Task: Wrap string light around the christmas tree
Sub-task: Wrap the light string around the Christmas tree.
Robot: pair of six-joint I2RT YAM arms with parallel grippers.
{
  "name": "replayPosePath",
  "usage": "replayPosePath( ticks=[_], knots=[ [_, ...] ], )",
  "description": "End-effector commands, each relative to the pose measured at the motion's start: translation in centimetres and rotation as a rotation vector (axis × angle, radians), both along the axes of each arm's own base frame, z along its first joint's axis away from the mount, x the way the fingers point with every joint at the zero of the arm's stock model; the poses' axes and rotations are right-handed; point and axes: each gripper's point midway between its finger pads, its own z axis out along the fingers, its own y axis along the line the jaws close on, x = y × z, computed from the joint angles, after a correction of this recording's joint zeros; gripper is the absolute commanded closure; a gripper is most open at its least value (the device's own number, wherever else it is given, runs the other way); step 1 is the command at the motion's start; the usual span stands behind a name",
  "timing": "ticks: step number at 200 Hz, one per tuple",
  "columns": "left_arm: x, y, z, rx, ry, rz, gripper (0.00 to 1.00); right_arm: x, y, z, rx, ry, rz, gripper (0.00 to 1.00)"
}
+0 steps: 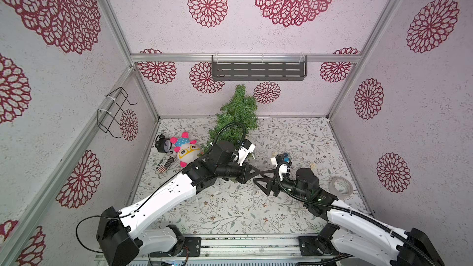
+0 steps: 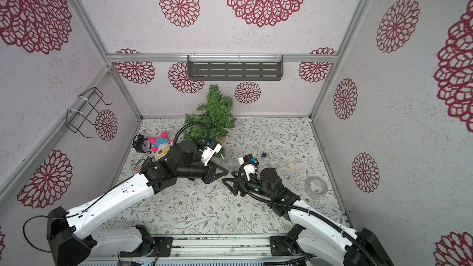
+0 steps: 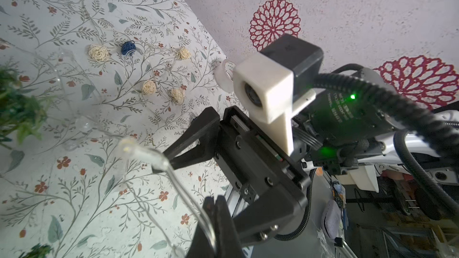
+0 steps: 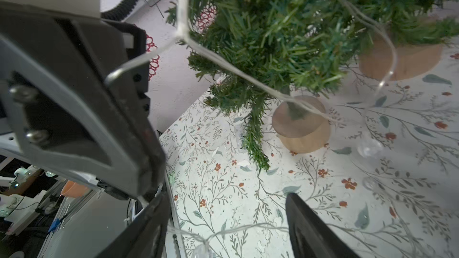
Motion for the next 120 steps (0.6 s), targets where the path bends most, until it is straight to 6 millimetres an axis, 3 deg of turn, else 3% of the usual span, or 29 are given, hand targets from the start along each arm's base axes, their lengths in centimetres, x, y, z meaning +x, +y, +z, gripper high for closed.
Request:
replayPosePath(
  ticks=[1, 31, 70, 120],
  knots=[
    [0.8, -0.4, 0.1, 0.002, -0.003, 0.019, 1.0, -0.6, 1.0, 2.5, 0.059, -0.121, 0.05, 0.26],
    [1.9, -0.5, 0.4, 0.013, -0.027, 0.046, 1.0, -0.9, 1.6, 1.7, 0.035, -0.105, 0.074, 0.31],
    [3.9, 0.6, 0.4, 0.022, -0.046, 0.114, 1.0, 0.4, 0.0, -0.4, -0.078, -0.101, -0.031, 0.38],
    [4.4, -0.1, 0.3, 0.008, -0.035, 0.102, 0.98, 0.5, 0.0, 1.4, -0.001, -0.106, -0.045, 0.37]
  ],
)
